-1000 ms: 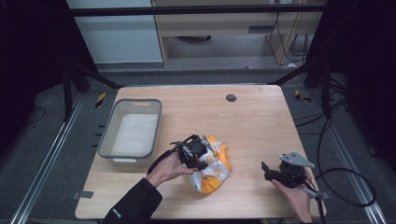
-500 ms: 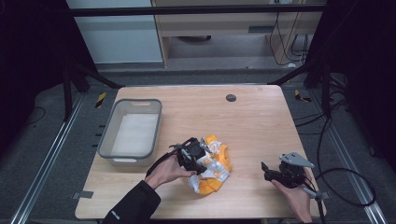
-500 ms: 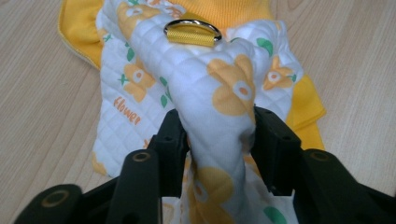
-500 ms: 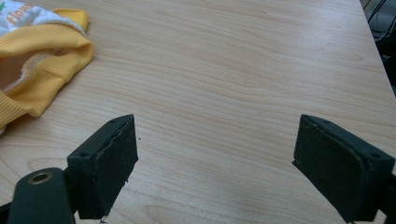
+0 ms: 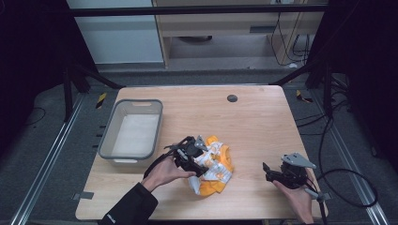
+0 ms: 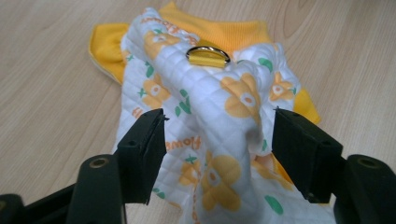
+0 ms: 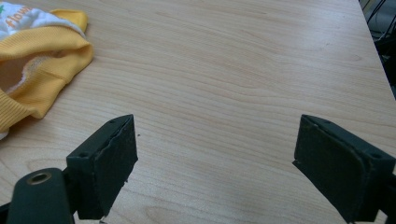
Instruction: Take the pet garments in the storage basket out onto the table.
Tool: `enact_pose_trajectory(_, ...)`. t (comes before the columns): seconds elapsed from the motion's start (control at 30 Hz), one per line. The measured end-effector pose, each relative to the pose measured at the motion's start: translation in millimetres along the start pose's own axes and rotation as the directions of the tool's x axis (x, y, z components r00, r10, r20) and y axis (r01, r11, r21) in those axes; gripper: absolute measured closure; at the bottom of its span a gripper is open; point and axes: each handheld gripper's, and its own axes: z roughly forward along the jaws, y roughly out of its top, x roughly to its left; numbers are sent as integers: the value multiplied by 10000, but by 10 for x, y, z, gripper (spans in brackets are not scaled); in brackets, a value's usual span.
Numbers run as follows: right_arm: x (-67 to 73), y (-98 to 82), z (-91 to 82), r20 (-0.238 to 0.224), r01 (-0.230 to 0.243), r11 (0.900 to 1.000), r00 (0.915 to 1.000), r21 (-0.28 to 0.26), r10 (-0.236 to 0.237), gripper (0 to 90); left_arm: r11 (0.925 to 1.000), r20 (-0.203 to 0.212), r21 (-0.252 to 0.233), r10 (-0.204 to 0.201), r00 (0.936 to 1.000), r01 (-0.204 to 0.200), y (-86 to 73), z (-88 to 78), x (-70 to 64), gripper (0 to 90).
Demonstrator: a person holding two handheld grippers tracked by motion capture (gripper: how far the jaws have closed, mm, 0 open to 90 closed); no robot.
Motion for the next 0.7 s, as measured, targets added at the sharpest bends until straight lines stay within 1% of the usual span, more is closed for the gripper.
enact_pose_trajectory(0.07,-1,-1,1,4,-4,10000,10000,-11,4,130,9994,-47,-321,-115,9999,113,-22,-60,8,331)
enact_pose_trajectory(0.13,0,-1,3,3,-2,10000,10000,-6,2,130,9973,-107,-696,-256,9996,248,-49,-121,15,323)
enact_pose_trajectory(0.23,-1,-1,1,7,-6,10000,10000,-4,6,130,9916,-235,-1225,-449,9987,417,-101,-207,21,315)
enact_pose_trajectory(0.3,-3,-1,0,13,4,10000,10000,-8,-4,129,9865,-303,-1546,-593,9978,540,-146,-255,25,311)
enact_pose_trajectory(0.37,-3,-2,1,16,2,10000,10000,0,-2,129,9803,-402,-1839,-803,9960,716,-197,-292,27,307)
enact_pose_trajectory(0.4,-2,-3,2,13,-3,10000,10000,11,3,129,9755,-489,-2044,-934,9944,816,-231,-310,28,307)
enact_pose_trajectory(0.47,-4,-4,6,31,44,10000,10000,11,-44,128,9699,-585,-2265,-1047,9928,889,-280,-338,34,308)
enact_pose_trajectory(0.5,-4,-4,6,29,45,10000,10000,12,-45,128,9645,-679,-2458,-1160,9909,960,-314,-354,38,311)
enact_pose_trajectory(0.53,-5,-4,7,37,41,10000,10000,12,-41,128,9618,-733,-2541,-1240,9896,1017,-333,-364,42,311)
enact_pose_trajectory(0.57,-5,-4,7,36,43,10000,10000,16,-43,128,9569,-787,-2683,-1364,9875,1108,-366,-378,51,311)
enact_pose_trajectory(0.63,0,-4,4,15,1,10000,10000,39,-1,128,9497,-889,-2875,-1554,9838,1241,-416,-394,58,313)
enact_pose_trajectory(0.7,-2,-5,4,20,53,10000,10000,15,-53,128,9436,-965,-3015,-1730,9802,1369,-473,-404,62,314)
